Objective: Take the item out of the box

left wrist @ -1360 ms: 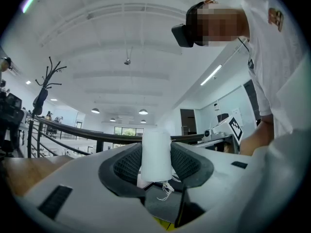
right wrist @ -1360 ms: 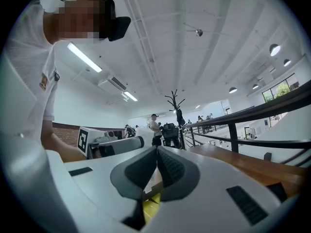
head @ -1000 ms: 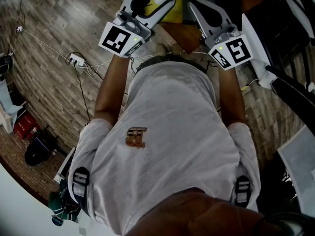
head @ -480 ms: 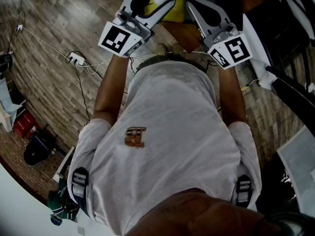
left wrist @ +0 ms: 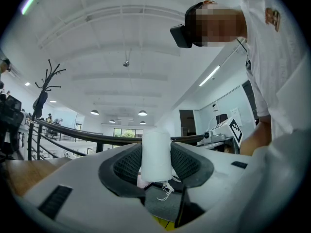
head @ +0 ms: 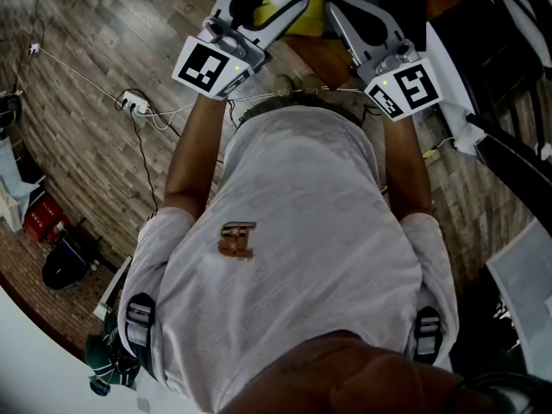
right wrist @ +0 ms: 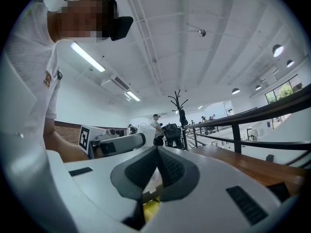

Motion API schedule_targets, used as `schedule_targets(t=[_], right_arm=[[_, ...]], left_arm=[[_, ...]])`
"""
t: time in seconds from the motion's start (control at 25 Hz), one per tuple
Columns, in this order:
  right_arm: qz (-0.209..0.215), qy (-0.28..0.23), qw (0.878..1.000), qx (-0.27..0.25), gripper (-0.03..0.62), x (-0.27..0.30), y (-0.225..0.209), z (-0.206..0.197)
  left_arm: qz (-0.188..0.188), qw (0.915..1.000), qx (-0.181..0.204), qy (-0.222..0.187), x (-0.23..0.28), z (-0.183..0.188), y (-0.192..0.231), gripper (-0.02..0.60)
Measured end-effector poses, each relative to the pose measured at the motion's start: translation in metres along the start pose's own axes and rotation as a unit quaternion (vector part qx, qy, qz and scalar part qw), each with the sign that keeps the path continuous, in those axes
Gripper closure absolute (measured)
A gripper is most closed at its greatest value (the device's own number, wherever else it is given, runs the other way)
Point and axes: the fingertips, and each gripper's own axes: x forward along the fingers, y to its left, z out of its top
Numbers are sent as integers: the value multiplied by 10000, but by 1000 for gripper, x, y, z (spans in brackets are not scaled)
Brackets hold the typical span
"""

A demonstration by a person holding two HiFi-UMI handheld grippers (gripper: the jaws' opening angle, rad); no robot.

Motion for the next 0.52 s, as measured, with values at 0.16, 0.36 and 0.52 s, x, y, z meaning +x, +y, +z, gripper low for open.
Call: schedule_targets(t=[0.16, 0.36, 0.52], right_arm=[[-5, 0, 10000, 1, 563, 0, 0, -1], [-3, -1, 10000, -7, 563, -3, 2, 0], [-1, 0, 10000, -8, 563, -2, 3, 0]], left_arm=[[-1, 10000, -6, 1, -1, -2, -1, 380], [6, 10000, 3, -6, -2, 0, -3, 380], [13, 10000, 2, -2, -4, 0, -2, 380]])
